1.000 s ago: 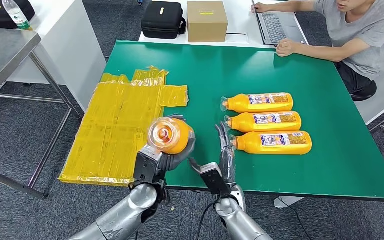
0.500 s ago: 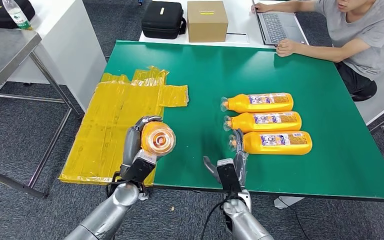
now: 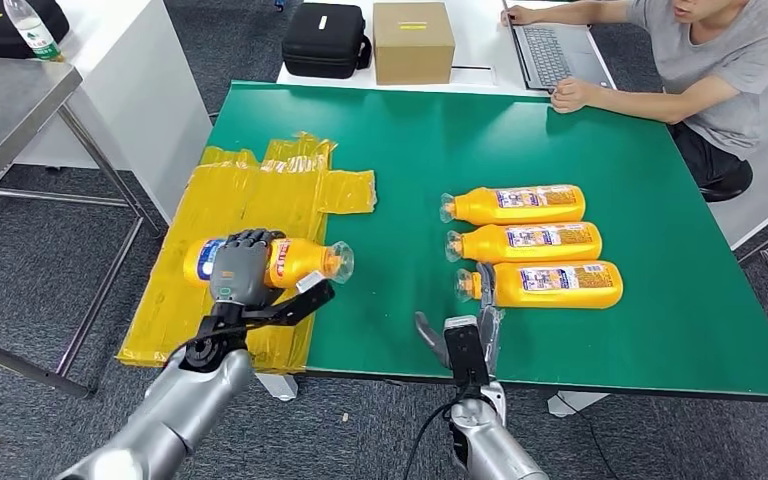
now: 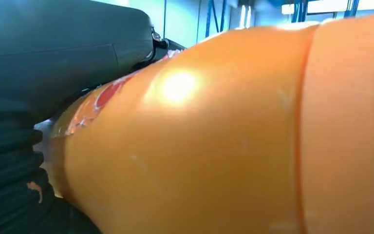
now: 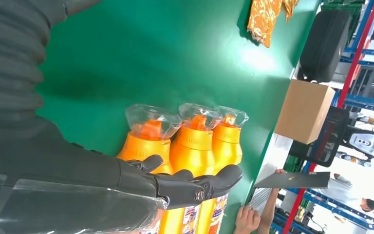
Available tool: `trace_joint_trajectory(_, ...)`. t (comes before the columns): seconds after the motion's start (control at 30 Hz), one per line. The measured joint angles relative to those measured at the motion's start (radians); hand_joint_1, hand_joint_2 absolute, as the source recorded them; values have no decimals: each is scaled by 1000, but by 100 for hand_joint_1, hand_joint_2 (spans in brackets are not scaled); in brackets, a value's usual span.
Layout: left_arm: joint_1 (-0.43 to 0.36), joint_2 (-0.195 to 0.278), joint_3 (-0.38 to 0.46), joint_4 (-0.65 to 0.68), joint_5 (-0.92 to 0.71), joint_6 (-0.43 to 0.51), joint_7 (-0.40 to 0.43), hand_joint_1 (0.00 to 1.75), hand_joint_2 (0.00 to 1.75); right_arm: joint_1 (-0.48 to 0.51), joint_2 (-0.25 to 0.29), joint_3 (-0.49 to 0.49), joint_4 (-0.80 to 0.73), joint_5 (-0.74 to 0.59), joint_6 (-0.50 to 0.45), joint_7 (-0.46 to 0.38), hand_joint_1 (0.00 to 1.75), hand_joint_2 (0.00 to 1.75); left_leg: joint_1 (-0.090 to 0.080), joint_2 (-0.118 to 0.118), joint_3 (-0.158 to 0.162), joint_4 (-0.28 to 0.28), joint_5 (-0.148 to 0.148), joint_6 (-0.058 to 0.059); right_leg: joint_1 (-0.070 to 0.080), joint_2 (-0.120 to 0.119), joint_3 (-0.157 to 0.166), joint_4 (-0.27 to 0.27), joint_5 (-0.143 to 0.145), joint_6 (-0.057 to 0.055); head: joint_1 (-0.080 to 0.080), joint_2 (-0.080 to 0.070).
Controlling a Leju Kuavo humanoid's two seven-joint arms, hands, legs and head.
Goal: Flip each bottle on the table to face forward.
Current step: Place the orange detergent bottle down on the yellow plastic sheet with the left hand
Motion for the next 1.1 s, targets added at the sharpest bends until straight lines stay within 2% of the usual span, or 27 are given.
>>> trace_joint_trajectory(0.17, -61, 17, -35, 120, -31, -39, 46, 175, 175, 2, 4, -18, 0, 8, 0, 0, 0, 175, 0, 0, 0, 0, 0, 0, 0, 0, 0, 1, 0, 0, 0, 0)
trace_joint_trajectory(0.4, -91, 26, -56, 183, -36, -52, 57, 175, 175, 2, 5, -30, 0, 8, 0, 0, 0, 175, 0, 0, 0, 0, 0, 0, 0, 0, 0, 0, 0, 0, 0, 0)
trace_joint_trajectory(0.57, -131, 28, -75, 253, -41, -189, 99, 175, 175, 3, 6, -33, 0, 3, 0, 0, 0, 175, 0, 0, 0, 0, 0, 0, 0, 0, 0, 1, 0, 0, 0, 0)
trace_joint_trajectory(0.7, -168, 28, -86, 307, -29, -219, 113, 171, 175, 10, 6, -37, -8, 44, 0, 0, 0, 175, 0, 0, 0, 0, 1, 0, 0, 0, 0, 1, 0, 0, 0, 0)
trace_joint_trajectory(0.73, -174, 28, -87, 317, -27, -218, 116, 148, 175, 13, 6, -39, -14, 61, 0, 0, 0, 175, 0, 0, 0, 0, 1, 0, 0, 0, 0, 1, 0, 0, 0, 0)
trace_joint_trajectory(0.77, -179, 28, -88, 327, -27, -216, 119, 111, 175, 17, 6, -42, -21, 79, 0, 0, 0, 175, 0, 0, 0, 0, 1, 0, 0, 0, 0, 1, 0, 0, 0, 0)
trace_joint_trajectory(0.8, -182, 28, -90, 335, -27, -214, 121, 68, 175, 20, 6, -44, -29, 95, 0, 0, 0, 175, 0, 0, 0, 0, 1, 0, 0, 0, 0, 1, 0, 0, 0, 0)
trace_joint_trajectory(0.83, -185, 27, -91, 342, -25, -213, 122, 28, 131, 23, 6, -46, -36, 109, 0, -1, 0, 175, 0, 0, 0, 0, 1, 0, 0, 0, 0, 2, 0, 0, 0, 0)
trace_joint_trajectory(0.87, -188, 27, -91, 349, -21, -214, 122, 7, 87, 25, 6, -47, -43, 119, 0, -1, 0, 175, 0, 0, 0, 0, 1, 0, 0, 0, 0, 2, 0, 0, 0, 0)
trace_joint_trajectory(0.93, -191, 25, -92, 360, -12, -220, 120, 0, 0, 29, 6, -48, -55, 131, 0, -1, 0, 175, 0, 0, 1, 0, 1, -1, 0, 0, 0, 2, 0, 0, 0, 0)
trace_joint_trajectory(1.1, -198, 22, -91, 378, -2, -240, 109, 0, 0, 32, 6, -49, -70, 136, 0, -1, 0, 175, 0, -1, 1, 0, 2, -1, 0, -1, 1, 2, 0, 0, 0, 0)
